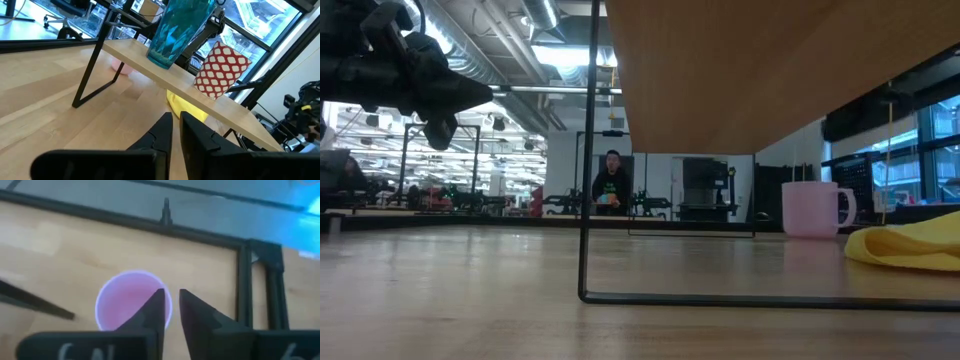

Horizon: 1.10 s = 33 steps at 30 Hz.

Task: Stack small to large cups/mugs on shelf
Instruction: Put the pink mug on the shelf

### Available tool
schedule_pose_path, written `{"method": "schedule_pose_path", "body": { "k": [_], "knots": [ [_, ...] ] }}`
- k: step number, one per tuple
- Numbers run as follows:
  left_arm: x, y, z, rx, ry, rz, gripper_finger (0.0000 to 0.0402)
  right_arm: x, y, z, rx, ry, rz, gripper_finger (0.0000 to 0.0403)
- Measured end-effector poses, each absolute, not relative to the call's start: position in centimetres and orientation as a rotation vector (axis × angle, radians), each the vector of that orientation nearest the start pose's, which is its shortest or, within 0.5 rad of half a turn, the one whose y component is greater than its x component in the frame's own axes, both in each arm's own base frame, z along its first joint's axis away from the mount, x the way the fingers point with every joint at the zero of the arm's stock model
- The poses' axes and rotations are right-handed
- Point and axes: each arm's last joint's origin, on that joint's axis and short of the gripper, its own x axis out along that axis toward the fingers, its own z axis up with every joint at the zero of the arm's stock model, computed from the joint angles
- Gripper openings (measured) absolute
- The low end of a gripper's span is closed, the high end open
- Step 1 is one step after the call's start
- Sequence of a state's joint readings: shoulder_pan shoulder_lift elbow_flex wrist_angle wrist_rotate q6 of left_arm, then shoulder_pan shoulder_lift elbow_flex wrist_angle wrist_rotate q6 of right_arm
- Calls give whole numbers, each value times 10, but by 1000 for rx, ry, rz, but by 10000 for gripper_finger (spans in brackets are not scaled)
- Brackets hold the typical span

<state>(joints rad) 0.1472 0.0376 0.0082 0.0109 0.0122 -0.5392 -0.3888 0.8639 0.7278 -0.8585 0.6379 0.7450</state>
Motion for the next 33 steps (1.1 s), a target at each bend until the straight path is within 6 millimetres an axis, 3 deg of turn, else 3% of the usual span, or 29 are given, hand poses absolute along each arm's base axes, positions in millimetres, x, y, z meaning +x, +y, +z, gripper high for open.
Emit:
{"method": "schedule_pose_path", "body": {
  "k": [5,9,20,24,28,33],
  "knots": [
    [99,14,164,-540,-18,136,25,137,-76,264,557,597,-1134,92],
    [99,14,164,-540,-18,137,18,141,-77,256,714,652,-1044,94],
    [98,14,164,-540,-18,137,2,140,-73,245,884,775,-908,113],
    [98,14,164,-540,-18,137,2,133,-66,240,929,890,-921,81],
    [98,14,164,-540,-18,137,11,130,-65,238,927,924,-929,14],
    [99,14,164,-540,-18,137,22,134,-66,240,946,888,-889,4]
  ]
}}
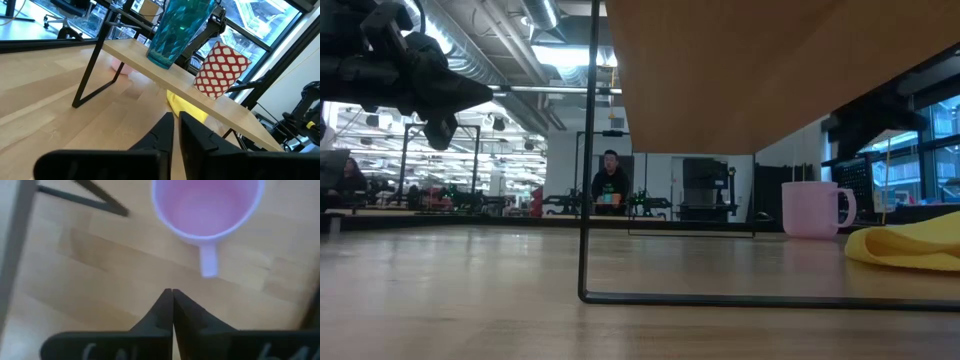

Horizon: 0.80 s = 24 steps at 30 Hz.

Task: Stack small to large cups/mugs on shelf
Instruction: Put the pink mug on the shelf

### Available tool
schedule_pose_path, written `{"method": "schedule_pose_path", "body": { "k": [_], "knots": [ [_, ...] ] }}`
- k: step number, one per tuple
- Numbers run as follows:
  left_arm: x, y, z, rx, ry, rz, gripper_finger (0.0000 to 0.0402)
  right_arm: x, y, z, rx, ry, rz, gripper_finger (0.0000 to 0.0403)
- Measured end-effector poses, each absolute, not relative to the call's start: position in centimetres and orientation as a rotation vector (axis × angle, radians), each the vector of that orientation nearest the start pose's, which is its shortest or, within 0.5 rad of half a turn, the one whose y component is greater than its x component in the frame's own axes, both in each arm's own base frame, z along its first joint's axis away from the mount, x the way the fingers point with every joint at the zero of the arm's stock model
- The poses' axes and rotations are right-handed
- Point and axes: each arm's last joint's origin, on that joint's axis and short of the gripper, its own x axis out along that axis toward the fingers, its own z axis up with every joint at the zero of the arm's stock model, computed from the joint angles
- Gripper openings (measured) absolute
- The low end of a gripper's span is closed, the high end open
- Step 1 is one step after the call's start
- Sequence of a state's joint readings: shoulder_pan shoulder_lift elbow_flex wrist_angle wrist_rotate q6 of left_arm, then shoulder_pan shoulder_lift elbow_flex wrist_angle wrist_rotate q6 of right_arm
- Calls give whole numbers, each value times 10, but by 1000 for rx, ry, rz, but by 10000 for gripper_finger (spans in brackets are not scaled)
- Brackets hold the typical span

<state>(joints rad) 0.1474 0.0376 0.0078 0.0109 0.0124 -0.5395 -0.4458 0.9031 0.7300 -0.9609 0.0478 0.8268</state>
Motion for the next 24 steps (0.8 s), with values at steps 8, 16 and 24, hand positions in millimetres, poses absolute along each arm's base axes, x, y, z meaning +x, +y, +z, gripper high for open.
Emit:
{"method": "schedule_pose_path", "body": {
  "k": [8,16,24],
  "knots": [
    [99,14,164,-540,-18,137,33,135,-64,211,980,956,-887,2],
    [98,14,164,-540,-18,137,23,143,-68,202,976,841,-862,2],
    [99,14,164,-540,-18,137,11,140,-70,195,891,918,-955,1]
  ]
}}
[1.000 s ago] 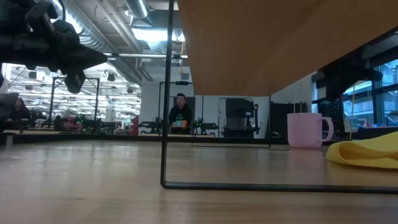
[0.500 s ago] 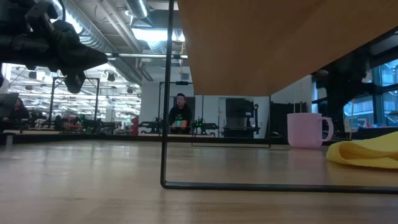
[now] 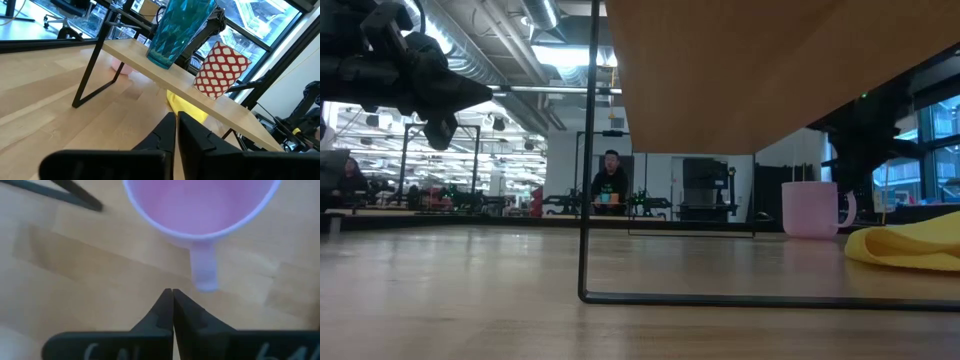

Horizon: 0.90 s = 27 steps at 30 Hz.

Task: Stack small to large cups/mugs on shelf
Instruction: Put the pink mug on the shelf

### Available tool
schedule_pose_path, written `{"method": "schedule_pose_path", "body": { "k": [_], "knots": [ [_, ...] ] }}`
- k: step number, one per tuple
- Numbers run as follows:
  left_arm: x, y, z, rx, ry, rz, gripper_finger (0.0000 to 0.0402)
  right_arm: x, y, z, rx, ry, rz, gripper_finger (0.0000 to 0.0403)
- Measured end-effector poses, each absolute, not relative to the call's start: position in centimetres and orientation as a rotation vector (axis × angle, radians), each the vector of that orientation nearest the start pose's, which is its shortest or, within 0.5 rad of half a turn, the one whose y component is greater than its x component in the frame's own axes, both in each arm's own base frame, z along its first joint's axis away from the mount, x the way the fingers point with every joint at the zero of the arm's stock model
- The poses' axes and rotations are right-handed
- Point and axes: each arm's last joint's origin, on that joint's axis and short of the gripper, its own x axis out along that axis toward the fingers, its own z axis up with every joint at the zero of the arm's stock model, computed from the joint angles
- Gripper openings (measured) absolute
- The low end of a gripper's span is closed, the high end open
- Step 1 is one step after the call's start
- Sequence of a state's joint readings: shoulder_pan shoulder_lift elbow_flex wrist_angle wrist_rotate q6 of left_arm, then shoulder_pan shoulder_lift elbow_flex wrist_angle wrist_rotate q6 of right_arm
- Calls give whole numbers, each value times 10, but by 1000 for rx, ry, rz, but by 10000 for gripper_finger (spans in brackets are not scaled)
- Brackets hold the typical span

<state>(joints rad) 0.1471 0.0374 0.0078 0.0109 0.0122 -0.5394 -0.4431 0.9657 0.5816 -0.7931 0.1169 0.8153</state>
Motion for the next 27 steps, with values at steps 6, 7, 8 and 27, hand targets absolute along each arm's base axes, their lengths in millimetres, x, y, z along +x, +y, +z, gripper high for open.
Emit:
{"method": "schedule_pose_path", "body": {
  "k": [6,7,8,27],
  "knots": [
    [99,14,164,-540,-18,137,3,139,-73,195,814,892,-1042,0],
    [98,14,164,-540,-18,137,2,138,-73,195,804,895,-1056,0],
    [98,14,164,-540,-18,137,1,137,-73,195,797,899,-1068,0],
    [99,14,164,-540,-18,137,33,124,-92,196,693,894,-1246,0]
  ]
}}
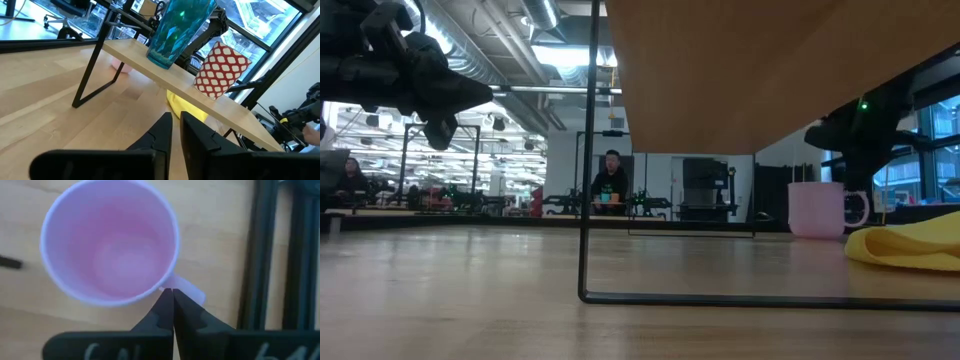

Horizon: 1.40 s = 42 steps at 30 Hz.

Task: Stack small to large cups/mugs on shelf
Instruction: Put the pink mug on the shelf

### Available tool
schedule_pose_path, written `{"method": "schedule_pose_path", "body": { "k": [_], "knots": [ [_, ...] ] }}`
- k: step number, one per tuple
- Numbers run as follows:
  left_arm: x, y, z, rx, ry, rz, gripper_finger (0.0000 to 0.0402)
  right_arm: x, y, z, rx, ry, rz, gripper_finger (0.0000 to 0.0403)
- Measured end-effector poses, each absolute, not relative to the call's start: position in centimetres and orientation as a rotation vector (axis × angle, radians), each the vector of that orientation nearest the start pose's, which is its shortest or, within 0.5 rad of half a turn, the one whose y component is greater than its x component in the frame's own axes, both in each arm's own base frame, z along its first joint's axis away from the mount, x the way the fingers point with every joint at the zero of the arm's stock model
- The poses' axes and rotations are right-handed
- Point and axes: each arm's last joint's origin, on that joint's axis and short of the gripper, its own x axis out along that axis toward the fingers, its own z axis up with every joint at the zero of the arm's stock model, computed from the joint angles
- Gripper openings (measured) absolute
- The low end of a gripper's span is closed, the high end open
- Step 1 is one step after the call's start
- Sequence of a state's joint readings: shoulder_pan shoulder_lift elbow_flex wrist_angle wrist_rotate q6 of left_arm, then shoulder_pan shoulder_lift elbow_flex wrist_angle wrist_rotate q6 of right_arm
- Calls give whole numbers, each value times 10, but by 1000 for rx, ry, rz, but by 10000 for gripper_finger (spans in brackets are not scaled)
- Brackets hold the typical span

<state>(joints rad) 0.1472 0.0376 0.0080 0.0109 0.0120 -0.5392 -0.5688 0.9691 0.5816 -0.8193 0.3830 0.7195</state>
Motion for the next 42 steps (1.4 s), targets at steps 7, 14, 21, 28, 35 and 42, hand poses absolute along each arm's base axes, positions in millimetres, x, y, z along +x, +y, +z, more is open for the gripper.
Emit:
{"method": "schedule_pose_path", "body": {
  "k": [7,14,21,28,35,42],
  "knots": [
    [98,14,164,-540,-18,137,26,121,-102,197,675,862,-1271,0],
    [99,14,164,-540,-18,137,15,120,-108,198,676,847,-1258,0],
    [99,14,164,-540,-18,137,5,115,-115,199,634,854,-1269,0],
    [99,14,164,-540,-18,137,3,115,-124,202,626,804,-1251,0],
    [99,14,164,-540,-18,137,20,117,-129,205,632,748,-1209,0],
    [99,14,164,-540,-18,136,33,119,-129,206,632,741,-1156,0]
  ]
}}
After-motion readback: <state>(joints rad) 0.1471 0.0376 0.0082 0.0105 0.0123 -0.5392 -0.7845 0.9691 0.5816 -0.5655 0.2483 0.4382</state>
